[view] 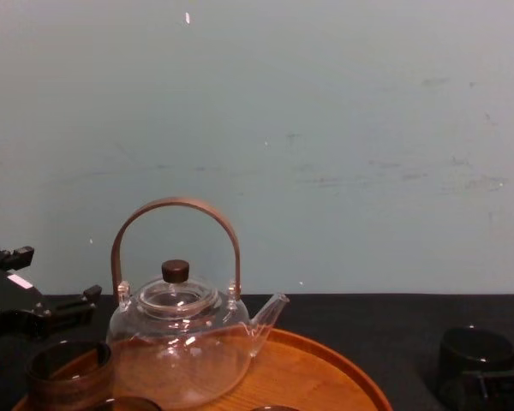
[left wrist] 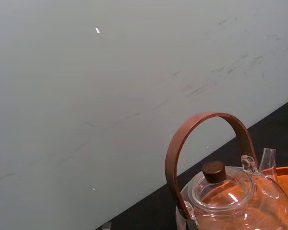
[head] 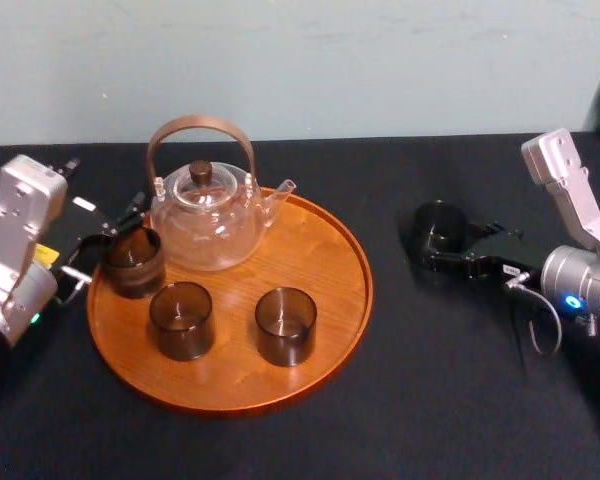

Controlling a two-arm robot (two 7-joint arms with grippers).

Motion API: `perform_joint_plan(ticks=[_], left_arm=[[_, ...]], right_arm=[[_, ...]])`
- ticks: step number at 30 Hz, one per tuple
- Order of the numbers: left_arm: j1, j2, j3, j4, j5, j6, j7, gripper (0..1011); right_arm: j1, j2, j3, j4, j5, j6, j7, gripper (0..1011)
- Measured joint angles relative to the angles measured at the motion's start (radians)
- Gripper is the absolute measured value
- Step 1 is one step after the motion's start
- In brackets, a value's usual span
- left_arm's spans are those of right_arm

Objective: Pick up the glass from the table and place it on the tray.

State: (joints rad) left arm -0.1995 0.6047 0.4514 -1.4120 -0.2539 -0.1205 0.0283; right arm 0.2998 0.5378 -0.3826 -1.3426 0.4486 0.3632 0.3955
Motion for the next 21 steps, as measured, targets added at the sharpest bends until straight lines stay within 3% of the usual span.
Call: perform_joint_plan(ticks=[21], left_arm=[[0.0,0.0,0.0,0.0,0.0,0.0,0.0,1001]], right_arm=[[0.058,-0.065,-0.002,0.087,-0.044,0.005,-0.012,1003]])
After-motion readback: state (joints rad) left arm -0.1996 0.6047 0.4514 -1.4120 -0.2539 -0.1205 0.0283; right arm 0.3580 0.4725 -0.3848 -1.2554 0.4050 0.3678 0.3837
